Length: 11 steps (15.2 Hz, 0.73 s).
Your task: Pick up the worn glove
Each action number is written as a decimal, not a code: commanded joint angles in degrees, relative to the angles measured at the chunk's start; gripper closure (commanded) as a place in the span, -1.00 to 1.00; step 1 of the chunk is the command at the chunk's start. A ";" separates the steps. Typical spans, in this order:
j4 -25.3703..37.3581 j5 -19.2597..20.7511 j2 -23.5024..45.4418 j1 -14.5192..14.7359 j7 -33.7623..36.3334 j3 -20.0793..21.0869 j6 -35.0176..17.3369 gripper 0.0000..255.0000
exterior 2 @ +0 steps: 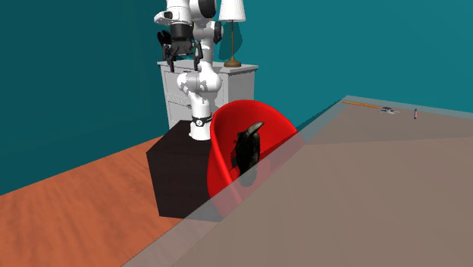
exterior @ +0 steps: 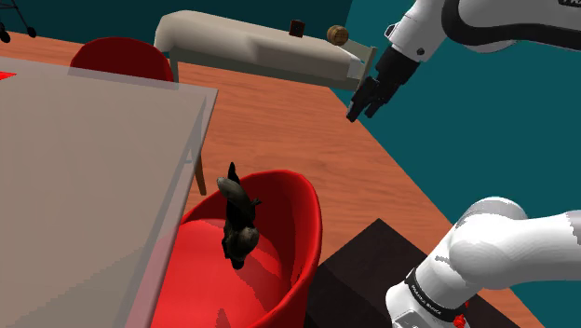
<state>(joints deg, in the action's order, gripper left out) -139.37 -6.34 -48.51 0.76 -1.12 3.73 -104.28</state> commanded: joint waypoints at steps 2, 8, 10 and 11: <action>-2.98 -1.63 0.14 0.94 3.56 3.66 -3.14 -1.00; -7.80 -5.21 2.33 3.18 11.06 11.76 -10.22 -1.00; -8.81 -6.31 3.84 3.86 13.65 14.60 -12.77 -1.00; -9.20 -6.84 4.75 4.14 14.95 16.07 -14.07 -1.00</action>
<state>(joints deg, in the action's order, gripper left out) -148.03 -12.64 -44.39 4.56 12.50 18.42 -117.11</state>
